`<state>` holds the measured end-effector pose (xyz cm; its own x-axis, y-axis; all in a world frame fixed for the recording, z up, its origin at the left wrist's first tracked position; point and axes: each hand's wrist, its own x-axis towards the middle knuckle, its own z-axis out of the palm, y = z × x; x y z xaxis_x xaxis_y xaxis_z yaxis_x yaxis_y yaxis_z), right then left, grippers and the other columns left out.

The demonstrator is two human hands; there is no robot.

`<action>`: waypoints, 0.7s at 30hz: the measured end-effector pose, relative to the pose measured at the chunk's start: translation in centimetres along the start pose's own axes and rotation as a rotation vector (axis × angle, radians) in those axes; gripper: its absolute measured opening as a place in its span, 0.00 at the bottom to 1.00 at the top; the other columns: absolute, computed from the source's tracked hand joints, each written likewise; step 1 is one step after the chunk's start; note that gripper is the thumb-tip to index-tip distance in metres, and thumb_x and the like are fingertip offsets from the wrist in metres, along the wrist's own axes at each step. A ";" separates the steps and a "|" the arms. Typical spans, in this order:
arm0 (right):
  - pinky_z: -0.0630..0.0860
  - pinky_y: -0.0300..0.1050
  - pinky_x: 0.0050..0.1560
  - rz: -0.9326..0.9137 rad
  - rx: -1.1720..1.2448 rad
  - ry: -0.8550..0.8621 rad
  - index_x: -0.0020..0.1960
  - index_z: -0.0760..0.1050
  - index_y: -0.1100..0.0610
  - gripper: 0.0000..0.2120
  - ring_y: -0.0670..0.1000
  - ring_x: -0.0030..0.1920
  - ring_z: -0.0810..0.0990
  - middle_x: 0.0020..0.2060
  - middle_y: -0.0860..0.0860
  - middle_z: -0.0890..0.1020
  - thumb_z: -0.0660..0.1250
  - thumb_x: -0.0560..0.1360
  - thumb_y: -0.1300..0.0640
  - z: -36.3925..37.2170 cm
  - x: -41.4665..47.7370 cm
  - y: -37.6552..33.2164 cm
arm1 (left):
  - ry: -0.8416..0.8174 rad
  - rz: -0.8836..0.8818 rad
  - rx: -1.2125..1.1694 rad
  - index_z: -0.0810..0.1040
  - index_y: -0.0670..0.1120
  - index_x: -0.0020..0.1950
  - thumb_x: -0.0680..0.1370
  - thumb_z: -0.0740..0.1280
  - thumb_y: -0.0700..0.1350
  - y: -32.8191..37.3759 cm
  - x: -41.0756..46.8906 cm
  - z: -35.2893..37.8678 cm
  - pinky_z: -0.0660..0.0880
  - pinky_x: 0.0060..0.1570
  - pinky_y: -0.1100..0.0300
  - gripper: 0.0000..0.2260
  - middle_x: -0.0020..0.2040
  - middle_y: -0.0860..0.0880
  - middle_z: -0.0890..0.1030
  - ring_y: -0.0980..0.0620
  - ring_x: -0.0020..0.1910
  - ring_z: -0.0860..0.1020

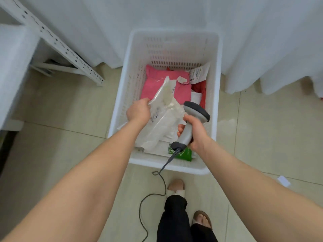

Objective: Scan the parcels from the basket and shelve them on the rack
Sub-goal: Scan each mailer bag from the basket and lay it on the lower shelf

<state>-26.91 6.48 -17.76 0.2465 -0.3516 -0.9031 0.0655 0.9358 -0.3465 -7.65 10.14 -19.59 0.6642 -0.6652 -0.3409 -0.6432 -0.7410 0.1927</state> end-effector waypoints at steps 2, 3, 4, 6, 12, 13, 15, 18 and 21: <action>0.79 0.42 0.31 -0.018 0.018 0.009 0.44 0.76 0.60 0.08 0.50 0.27 0.78 0.27 0.53 0.79 0.69 0.76 0.55 1.0 -3.9 -1.0 | 0.031 -0.136 -0.185 0.76 0.50 0.64 0.80 0.60 0.45 0.2 -1.7 -4.4 0.71 0.50 0.54 0.14 0.59 0.43 0.80 0.40 0.58 0.76; 0.79 0.41 0.30 -0.028 0.025 0.009 0.45 0.76 0.60 0.07 0.50 0.27 0.78 0.26 0.53 0.79 0.69 0.76 0.56 1.5 -5.8 -1.6 | 0.033 -0.183 -0.280 0.76 0.49 0.64 0.80 0.61 0.45 0.2 -2.7 -6.5 0.71 0.52 0.54 0.14 0.59 0.42 0.79 0.40 0.58 0.76; 0.79 0.41 0.30 -0.040 0.024 0.008 0.45 0.76 0.60 0.07 0.50 0.27 0.78 0.26 0.53 0.79 0.69 0.76 0.56 2.1 -7.8 -2.1 | 0.030 -0.213 -0.378 0.77 0.47 0.64 0.79 0.61 0.45 0.3 -3.7 -8.6 0.71 0.51 0.56 0.14 0.57 0.43 0.80 0.41 0.56 0.77; 0.79 0.41 0.30 -0.072 0.012 0.006 0.45 0.76 0.59 0.06 0.50 0.28 0.78 0.26 0.53 0.79 0.69 0.76 0.57 3.0 -11.5 -3.2 | 0.044 -0.245 -0.572 0.79 0.45 0.58 0.78 0.62 0.43 0.4 -6.0 -12.5 0.70 0.45 0.59 0.11 0.50 0.45 0.80 0.44 0.47 0.76; 0.78 0.45 0.37 -0.140 -0.042 -0.008 0.49 0.76 0.59 0.06 0.50 0.35 0.78 0.38 0.53 0.79 0.71 0.74 0.60 5.1 -22.0 -5.6 | -0.032 -0.258 -0.980 0.76 0.43 0.52 0.79 0.63 0.37 1.1 -13.2 -23.9 0.75 0.51 0.53 0.05 0.49 0.42 0.79 0.46 0.48 0.77; 0.78 0.46 0.38 -0.151 -0.055 -0.003 0.50 0.75 0.58 0.07 0.51 0.39 0.78 0.41 0.53 0.79 0.71 0.74 0.60 5.2 -23.5 -5.9 | -0.060 -0.256 -1.011 0.76 0.42 0.53 0.79 0.63 0.37 1.2 -14.5 -25.7 0.76 0.54 0.51 0.05 0.51 0.41 0.80 0.44 0.49 0.79; 0.78 0.46 0.39 -0.171 -0.071 -0.004 0.50 0.75 0.56 0.08 0.52 0.43 0.79 0.44 0.54 0.79 0.72 0.74 0.60 5.4 -26.5 -6.4 | -0.110 -0.257 -1.076 0.76 0.40 0.54 0.79 0.63 0.37 1.3 -16.8 -29.0 0.76 0.58 0.46 0.05 0.54 0.39 0.80 0.41 0.53 0.80; 0.78 0.46 0.39 -0.187 -0.072 -0.035 0.55 0.74 0.58 0.13 0.52 0.43 0.79 0.45 0.55 0.79 0.72 0.73 0.61 5.8 -30.9 -6.8 | -0.081 -0.254 -1.079 0.77 0.40 0.49 0.76 0.62 0.36 1.2 -20.3 -33.4 0.75 0.58 0.44 0.05 0.53 0.38 0.81 0.40 0.52 0.80; 0.78 0.47 0.37 -0.215 -0.078 -0.068 0.61 0.73 0.60 0.19 0.52 0.40 0.80 0.44 0.55 0.80 0.73 0.72 0.60 6.6 -34.9 -6.9 | -0.063 -0.254 -1.113 0.77 0.41 0.45 0.73 0.62 0.35 0.8 -24.0 -37.3 0.76 0.51 0.47 0.06 0.44 0.41 0.80 0.45 0.43 0.78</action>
<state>-29.61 12.48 17.78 0.3002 -0.5373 -0.7881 0.0491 0.8338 -0.5498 -9.88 22.10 23.10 0.6862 -0.5023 -0.5261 0.2217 -0.5443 0.8090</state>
